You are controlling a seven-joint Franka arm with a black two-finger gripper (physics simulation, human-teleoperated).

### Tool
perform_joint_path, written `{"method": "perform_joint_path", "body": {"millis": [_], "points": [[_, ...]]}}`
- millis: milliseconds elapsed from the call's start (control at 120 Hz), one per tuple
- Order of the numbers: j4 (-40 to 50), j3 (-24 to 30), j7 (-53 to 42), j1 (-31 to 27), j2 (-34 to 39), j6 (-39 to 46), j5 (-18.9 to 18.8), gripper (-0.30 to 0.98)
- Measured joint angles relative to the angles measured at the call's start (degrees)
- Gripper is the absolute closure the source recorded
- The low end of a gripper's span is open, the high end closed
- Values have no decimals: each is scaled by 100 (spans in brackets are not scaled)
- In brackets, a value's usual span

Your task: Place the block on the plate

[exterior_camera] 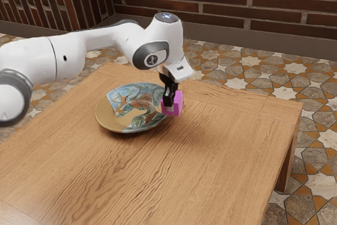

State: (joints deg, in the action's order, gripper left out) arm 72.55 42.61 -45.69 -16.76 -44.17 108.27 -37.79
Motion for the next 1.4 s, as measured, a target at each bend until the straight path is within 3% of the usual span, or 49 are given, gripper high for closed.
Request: {"method": "perform_joint_path", "body": {"millis": [208,333,533,692,817,867,1050,1200,1400], "points": [[1073,-1243,63,-188,1024,407,911,31],[1042,-1410,92,-561,746,573,1178,30],[904,-1462,128,-802,290,892,1296,30],[907,-1511,142,-789,353,1005,1391,15],[1111,-1623,162,-721,823,1039,1624,8],[1289,-1866,178,-563,1109,1049,1828,7],[2681,-3724,383,771,2642,1055,3081,3],[3118,-5078,816,2146,3426,759,3515,1],[2732,-5398,1441,2495,3848,11,3765,1]]}}
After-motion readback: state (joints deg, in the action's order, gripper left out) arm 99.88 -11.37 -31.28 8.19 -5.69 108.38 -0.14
